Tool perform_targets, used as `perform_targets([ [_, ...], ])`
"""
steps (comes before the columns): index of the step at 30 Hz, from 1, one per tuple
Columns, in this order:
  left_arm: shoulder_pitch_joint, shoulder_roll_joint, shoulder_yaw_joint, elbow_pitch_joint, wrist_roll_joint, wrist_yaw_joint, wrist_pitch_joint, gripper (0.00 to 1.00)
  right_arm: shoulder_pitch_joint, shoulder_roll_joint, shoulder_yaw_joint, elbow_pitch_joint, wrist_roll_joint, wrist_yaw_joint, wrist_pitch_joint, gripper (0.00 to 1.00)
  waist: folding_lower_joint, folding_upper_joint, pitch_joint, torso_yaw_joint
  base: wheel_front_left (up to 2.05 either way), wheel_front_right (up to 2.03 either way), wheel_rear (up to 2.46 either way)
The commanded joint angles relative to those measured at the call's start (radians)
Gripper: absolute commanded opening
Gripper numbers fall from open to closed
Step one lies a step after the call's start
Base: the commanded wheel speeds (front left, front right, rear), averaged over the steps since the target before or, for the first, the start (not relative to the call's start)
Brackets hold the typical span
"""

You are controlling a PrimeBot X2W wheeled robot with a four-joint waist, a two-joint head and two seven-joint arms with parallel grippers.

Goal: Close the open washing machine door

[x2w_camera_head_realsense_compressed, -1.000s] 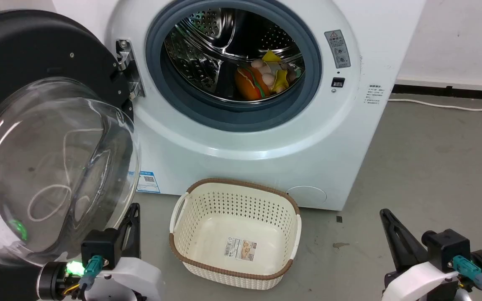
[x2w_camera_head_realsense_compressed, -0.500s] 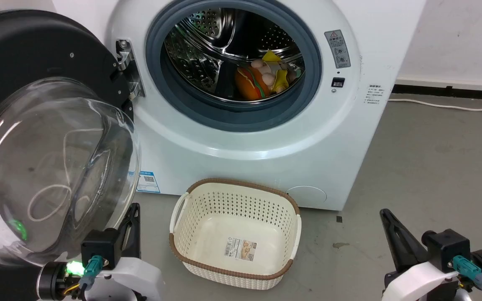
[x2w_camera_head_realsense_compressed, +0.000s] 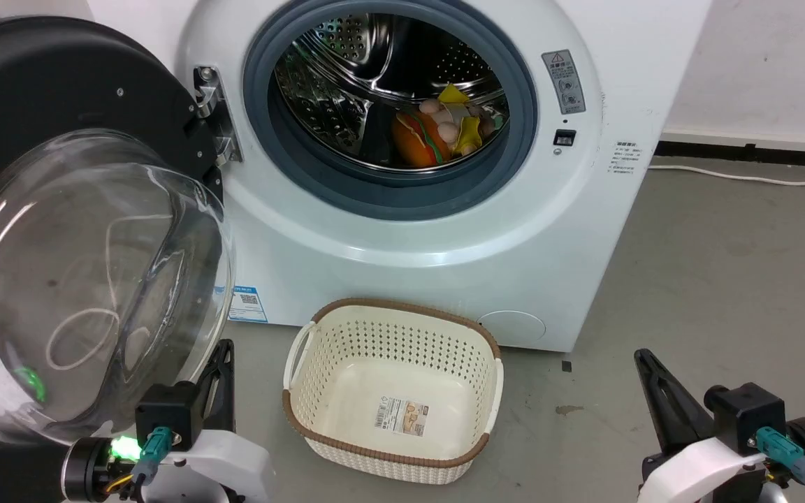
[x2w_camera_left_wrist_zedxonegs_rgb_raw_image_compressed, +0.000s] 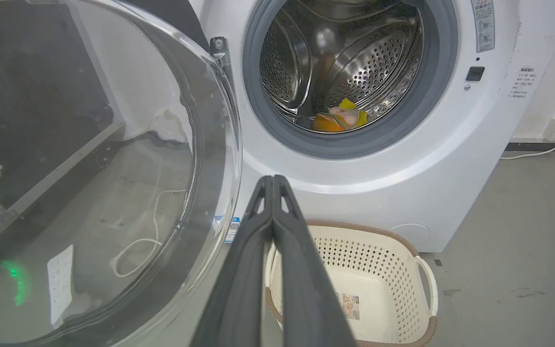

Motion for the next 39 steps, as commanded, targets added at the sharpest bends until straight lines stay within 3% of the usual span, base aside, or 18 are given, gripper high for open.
perform_targets([
  [1,0.013,0.000,0.001,-0.004,0.003,-0.004,0.000,0.00,-0.014,0.001,0.000,0.002,-0.007,0.001,0.000,0.00,0.0000,0.0000,0.000,0.000,0.00,0.00,0.00],
  [12,0.013,0.000,0.001,-0.004,0.003,-0.004,0.000,0.00,-0.014,0.001,0.000,0.002,-0.007,0.001,0.000,0.00,0.0000,0.0000,0.000,0.000,0.00,0.00,0.00],
  [13,0.013,0.000,0.001,-0.004,0.003,-0.004,0.000,1.00,-0.014,0.001,0.000,0.002,-0.007,0.001,0.000,1.00,0.0000,0.0000,0.000,0.000,0.00,0.00,0.00],
  [34,0.017,0.000,-0.037,-0.003,-0.051,0.012,-0.036,1.00,0.017,0.000,0.014,0.007,0.064,0.000,-0.036,1.00,0.0000,0.0000,0.001,0.003,0.00,0.00,0.00],
  [35,0.018,0.000,-0.039,-0.003,-0.055,0.012,-0.038,0.96,0.018,0.000,0.015,0.008,0.067,0.000,-0.038,1.00,0.0000,0.0000,0.001,0.003,0.00,0.00,0.00],
  [36,0.019,0.000,-0.041,-0.003,-0.058,0.013,-0.040,0.40,0.019,0.000,0.016,0.008,0.071,0.000,-0.040,1.00,0.0000,0.0000,0.001,0.004,0.00,0.00,0.00],
  [37,0.020,0.000,-0.044,-0.003,-0.061,0.013,-0.042,0.00,0.020,0.000,0.017,0.009,0.075,0.000,-0.042,1.00,0.0000,0.0000,0.000,0.004,0.00,0.00,0.00],
  [39,0.023,0.000,-0.053,-0.007,-0.075,0.013,-0.051,0.00,0.024,0.000,0.020,0.010,0.090,0.000,-0.051,1.00,0.0000,0.0000,0.000,0.006,0.00,0.00,0.00],
])
